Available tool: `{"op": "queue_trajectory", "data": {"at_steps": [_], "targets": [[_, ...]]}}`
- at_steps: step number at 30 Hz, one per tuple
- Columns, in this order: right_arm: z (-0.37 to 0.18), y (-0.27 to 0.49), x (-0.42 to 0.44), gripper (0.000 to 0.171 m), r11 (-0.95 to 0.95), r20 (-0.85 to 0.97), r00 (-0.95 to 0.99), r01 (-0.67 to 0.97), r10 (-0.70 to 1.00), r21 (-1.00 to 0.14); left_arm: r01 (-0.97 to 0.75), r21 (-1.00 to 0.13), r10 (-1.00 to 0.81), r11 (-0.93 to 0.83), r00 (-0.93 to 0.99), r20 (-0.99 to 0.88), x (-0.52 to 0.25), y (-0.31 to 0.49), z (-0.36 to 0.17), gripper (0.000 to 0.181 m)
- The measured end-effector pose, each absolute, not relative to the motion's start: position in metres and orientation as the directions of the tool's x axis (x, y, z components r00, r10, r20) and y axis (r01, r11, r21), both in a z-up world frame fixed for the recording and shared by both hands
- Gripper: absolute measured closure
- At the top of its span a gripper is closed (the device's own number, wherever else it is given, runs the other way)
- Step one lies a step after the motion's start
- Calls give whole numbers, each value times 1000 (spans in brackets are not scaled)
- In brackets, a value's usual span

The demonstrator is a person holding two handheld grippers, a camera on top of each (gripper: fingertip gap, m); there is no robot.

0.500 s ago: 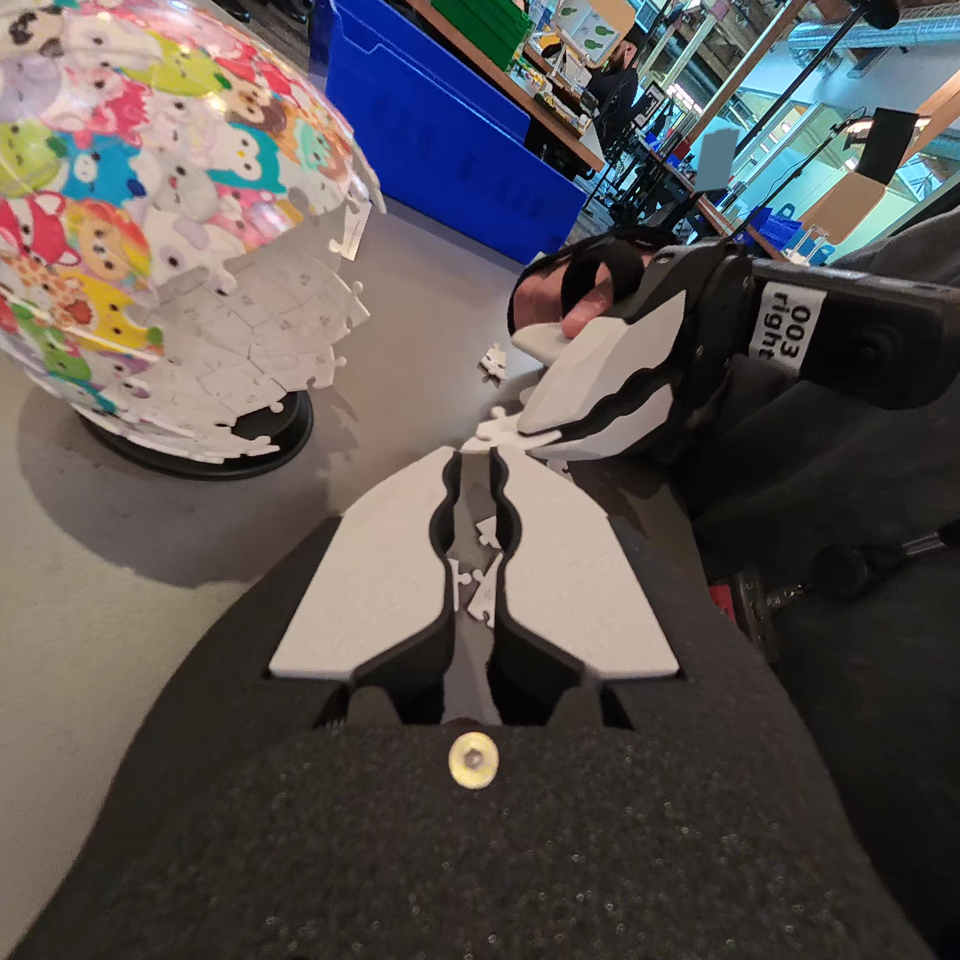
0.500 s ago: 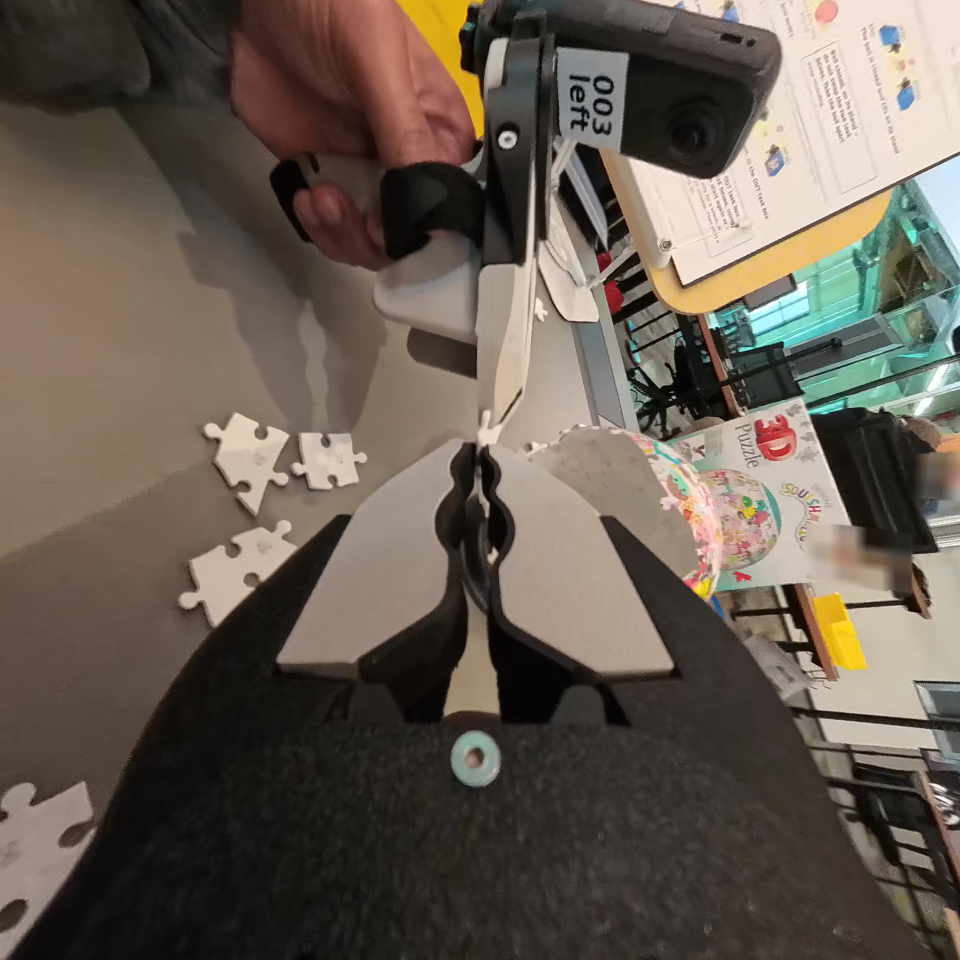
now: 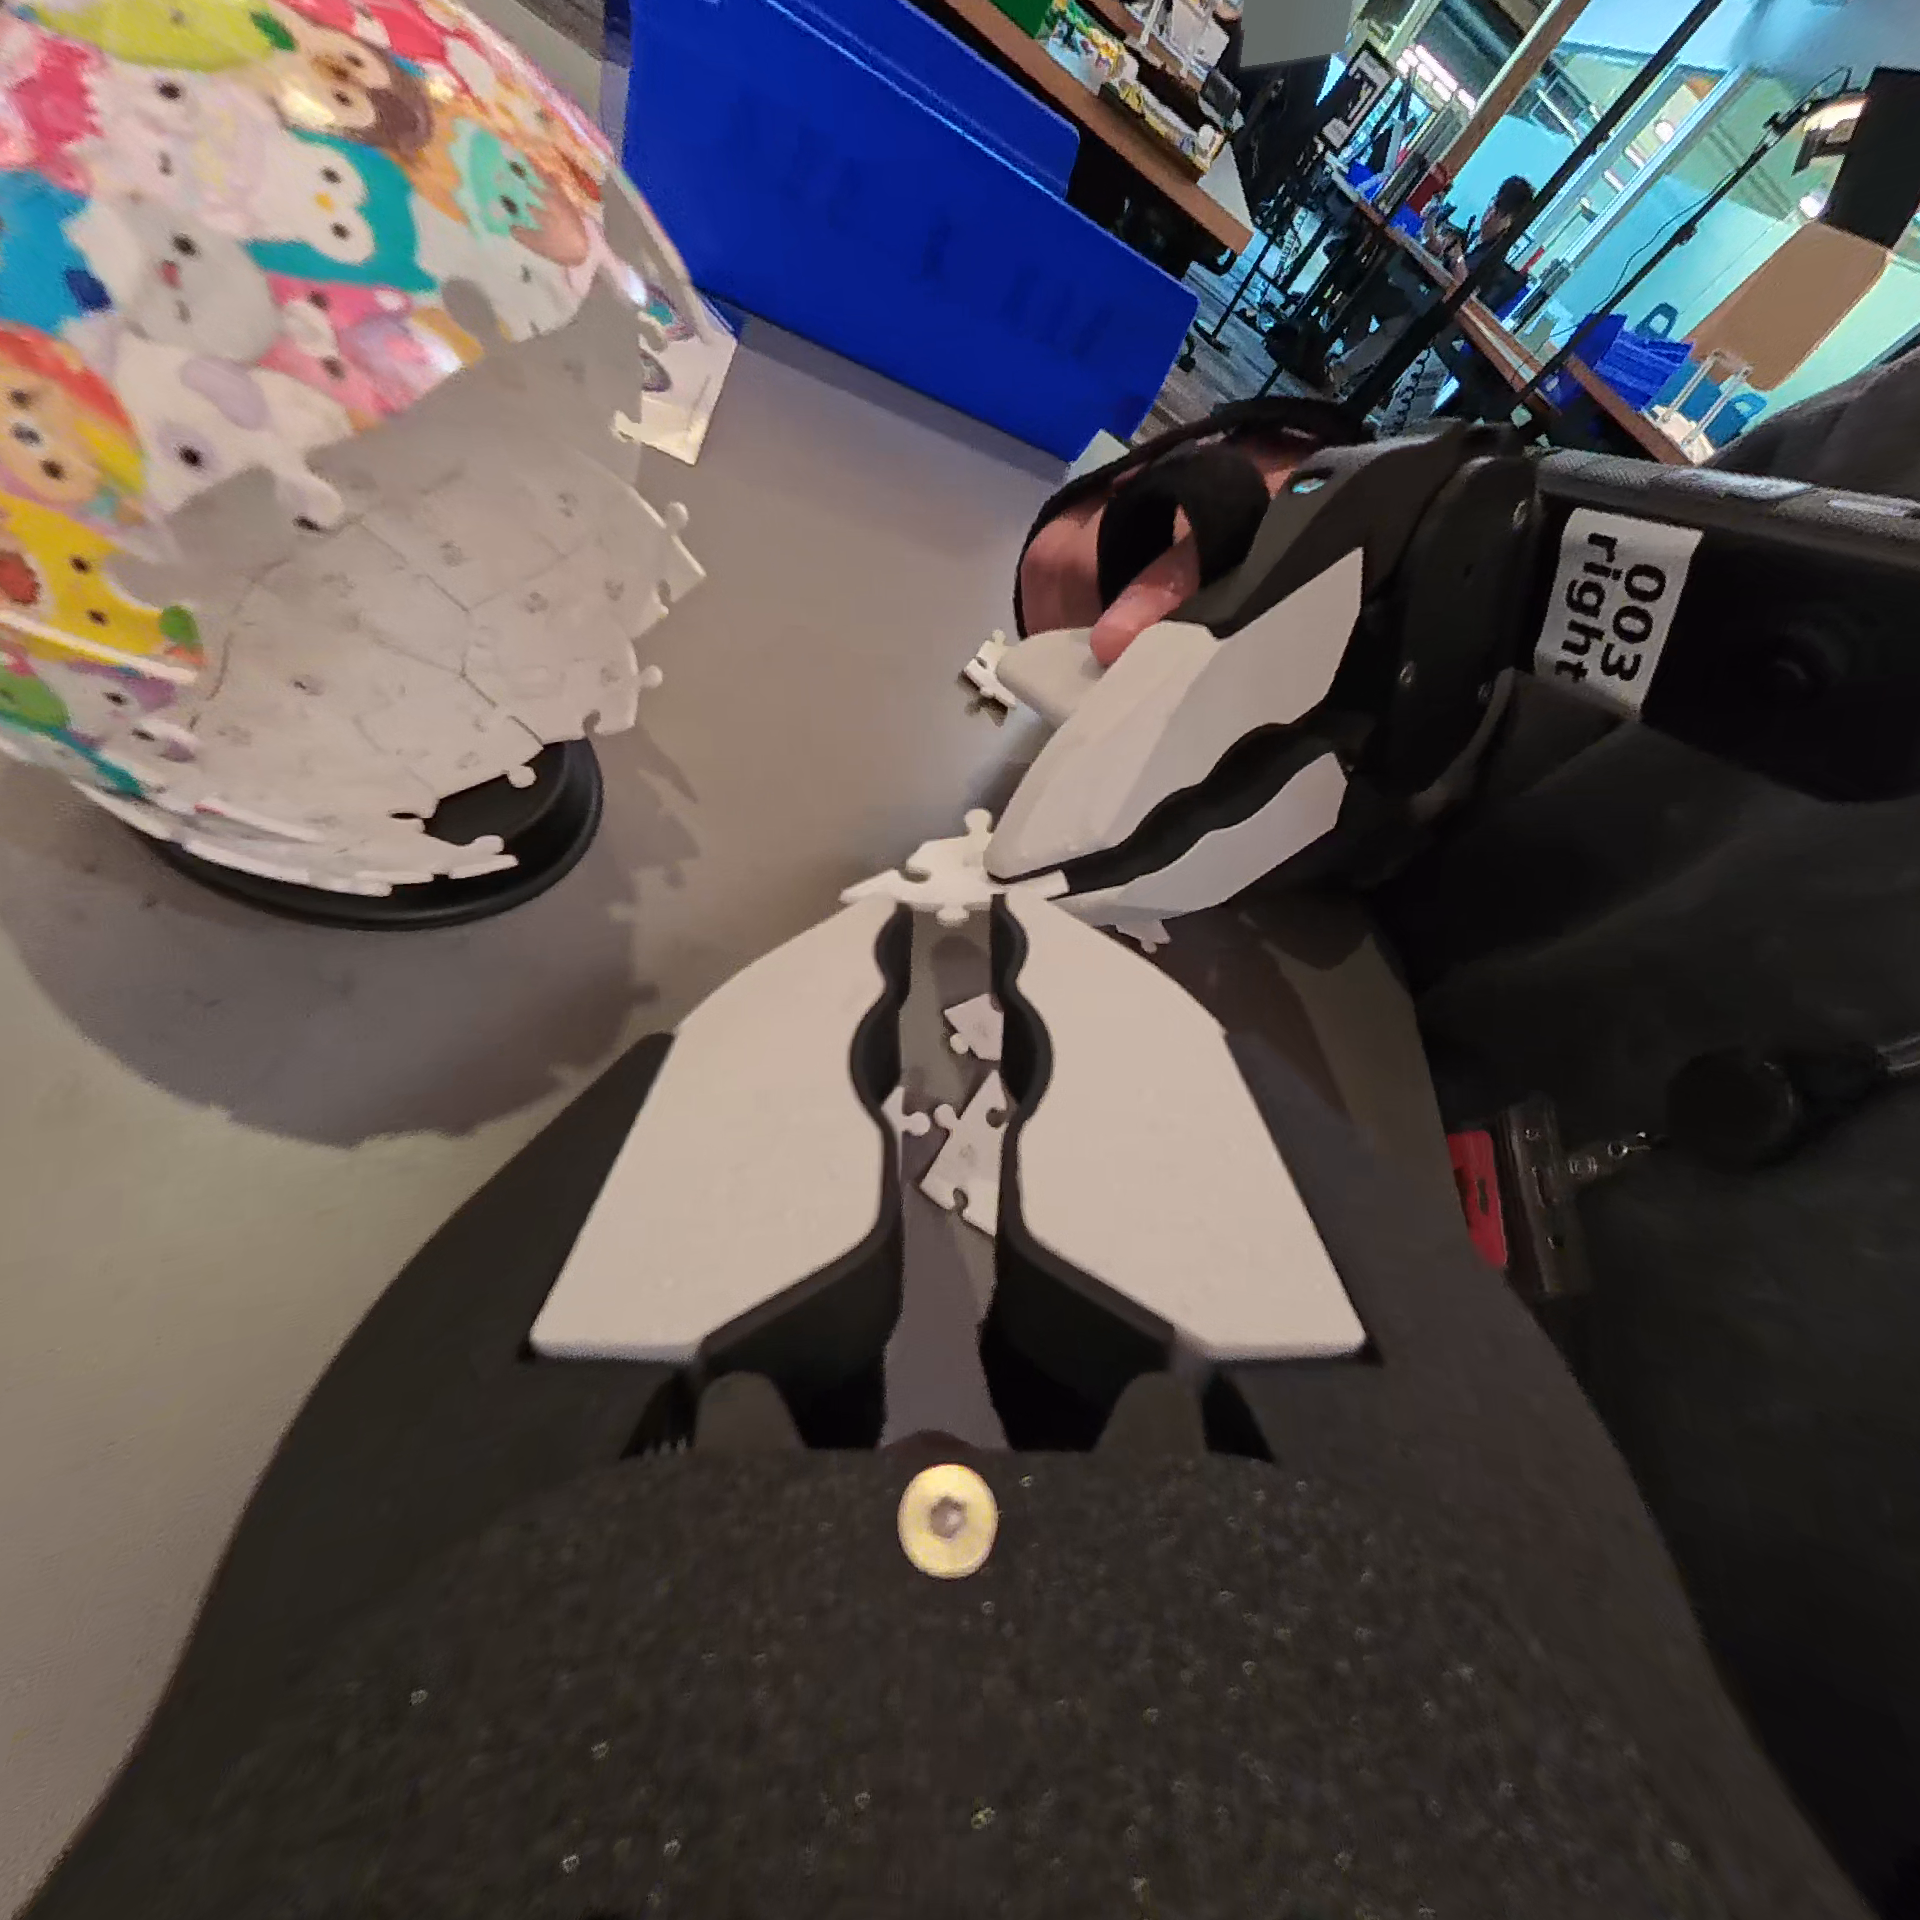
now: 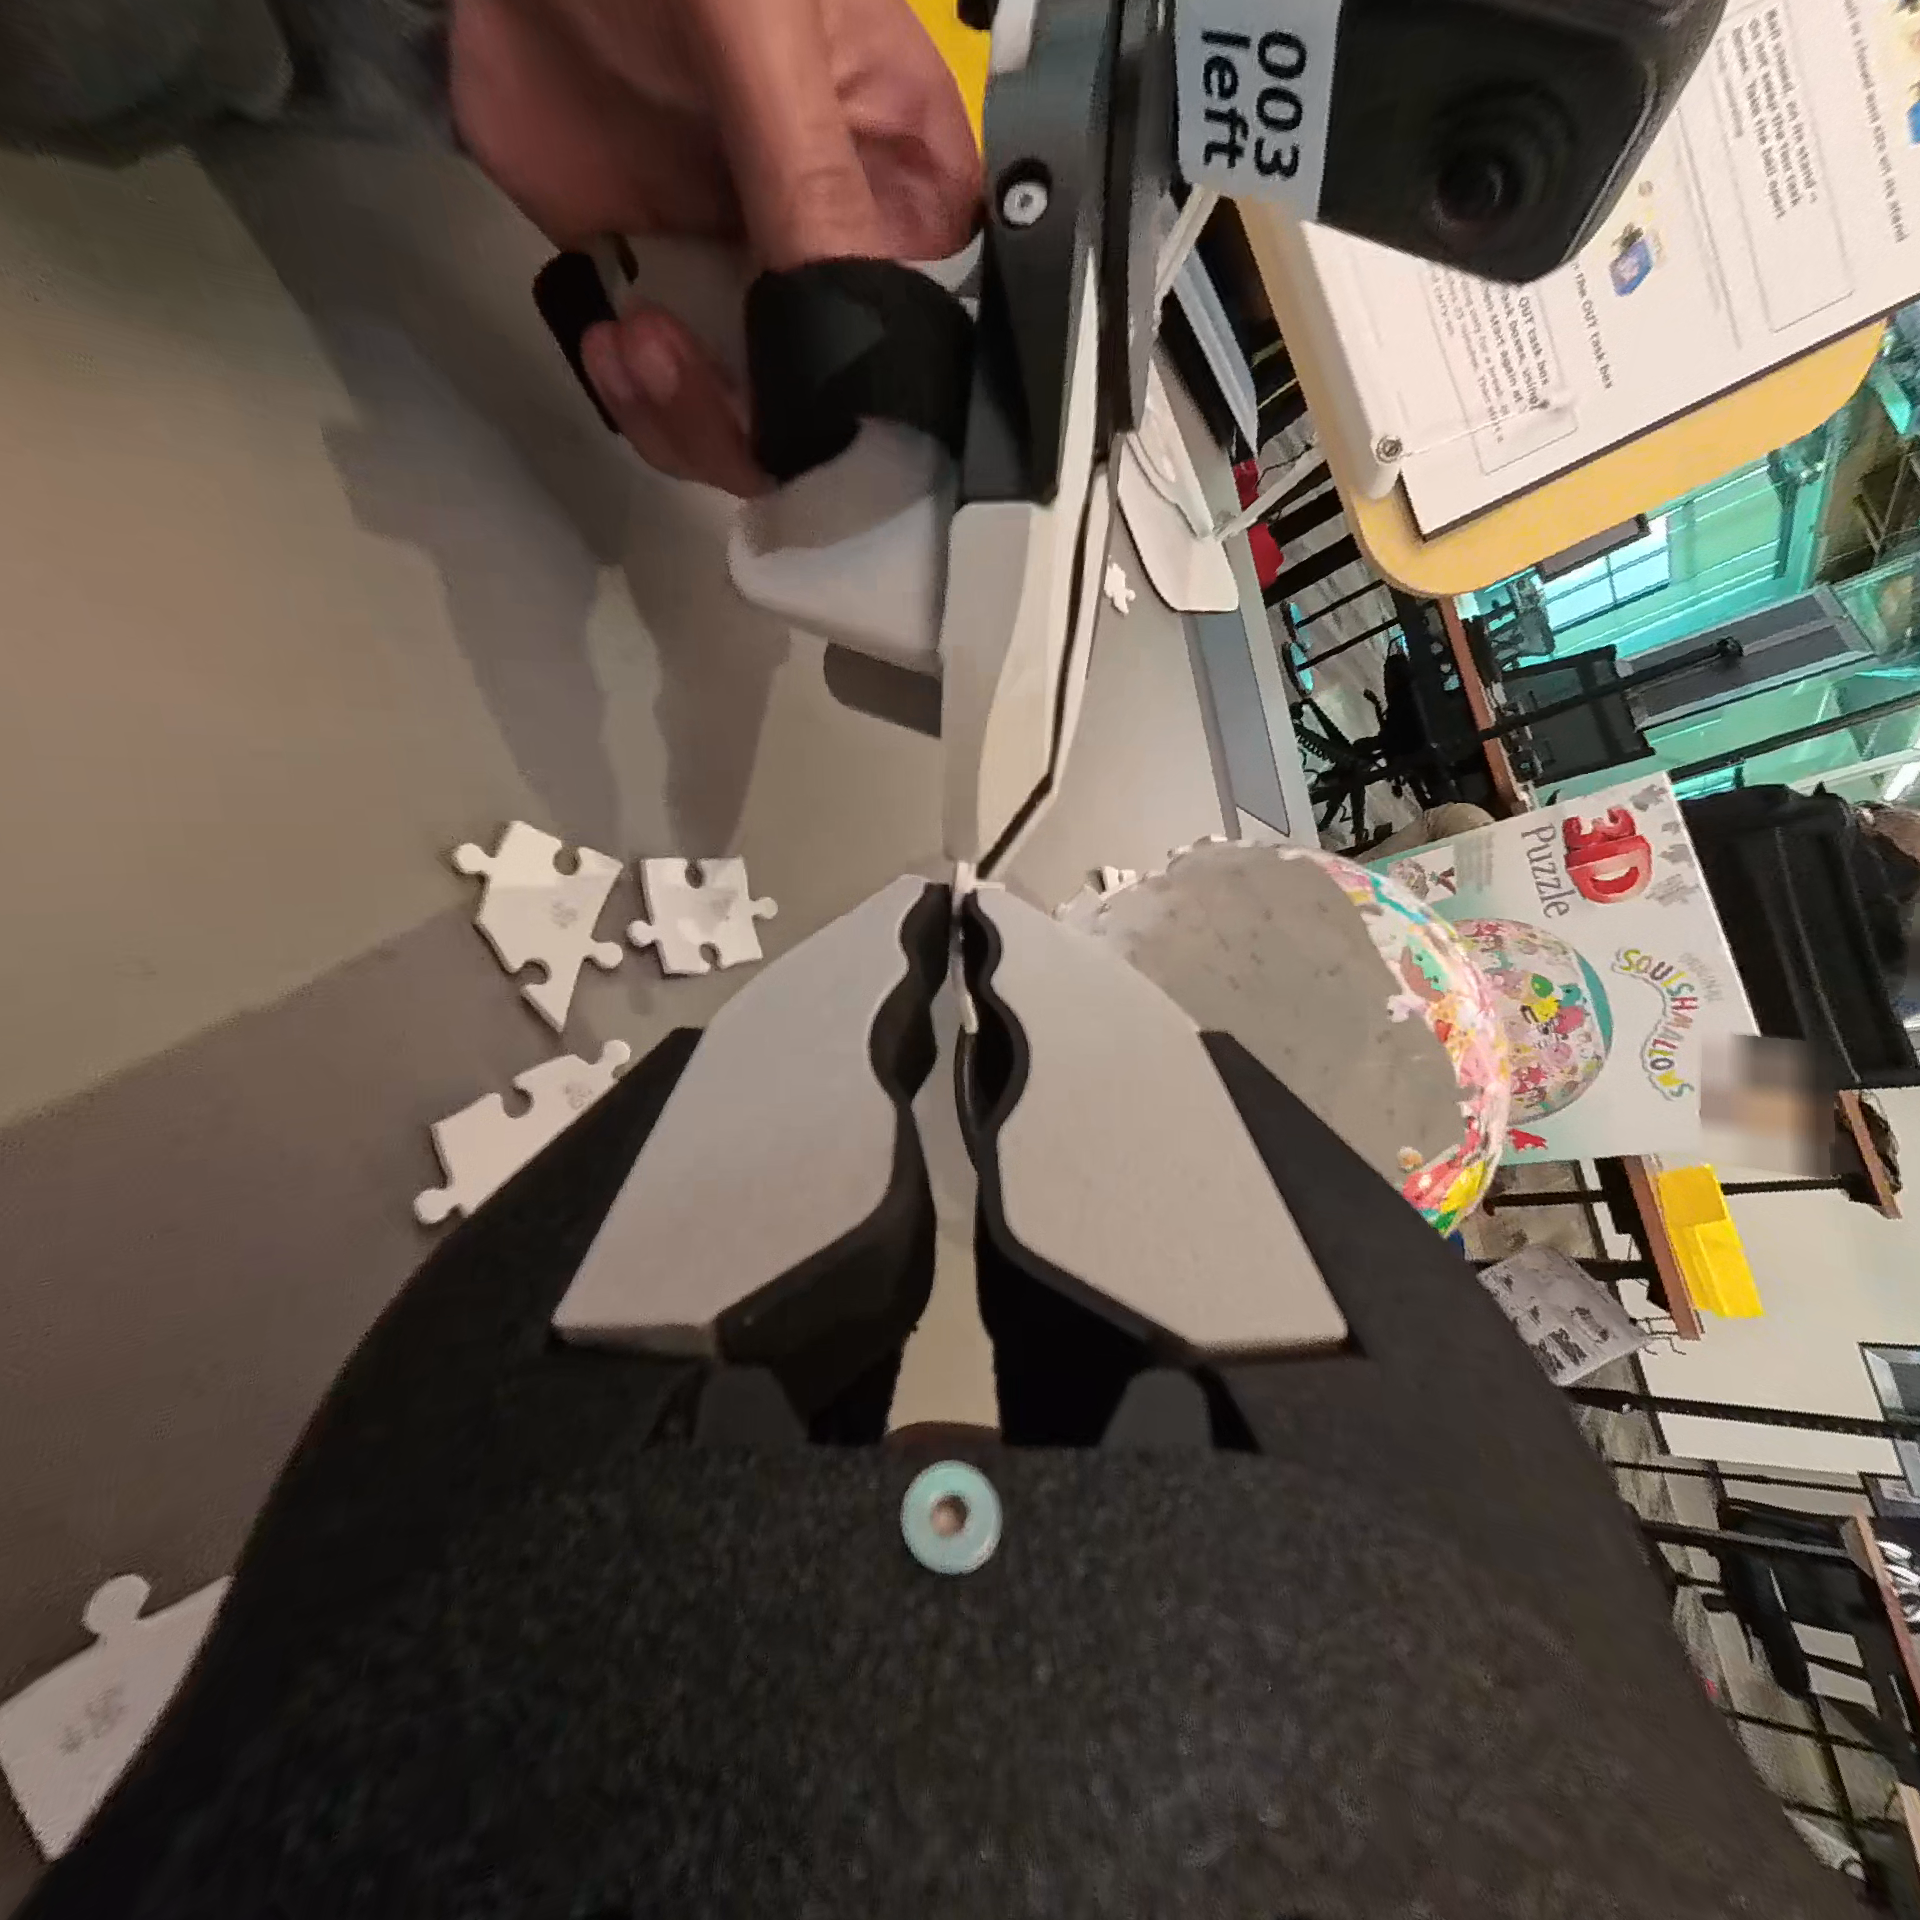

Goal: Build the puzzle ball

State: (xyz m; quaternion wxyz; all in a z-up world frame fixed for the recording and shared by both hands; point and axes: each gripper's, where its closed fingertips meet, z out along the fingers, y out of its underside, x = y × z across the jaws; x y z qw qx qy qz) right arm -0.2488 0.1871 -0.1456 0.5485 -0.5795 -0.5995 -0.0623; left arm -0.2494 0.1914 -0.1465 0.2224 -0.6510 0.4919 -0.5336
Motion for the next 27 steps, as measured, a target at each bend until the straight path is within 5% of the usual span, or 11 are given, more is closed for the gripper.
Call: {"op": "queue_trajectory", "data": {"at_steps": [27], "targets": [[-152,207,-228,164,200,723,352,806,595,-557,-343,-896,-949,-282,238,207,-247,230,-145,176]]}}
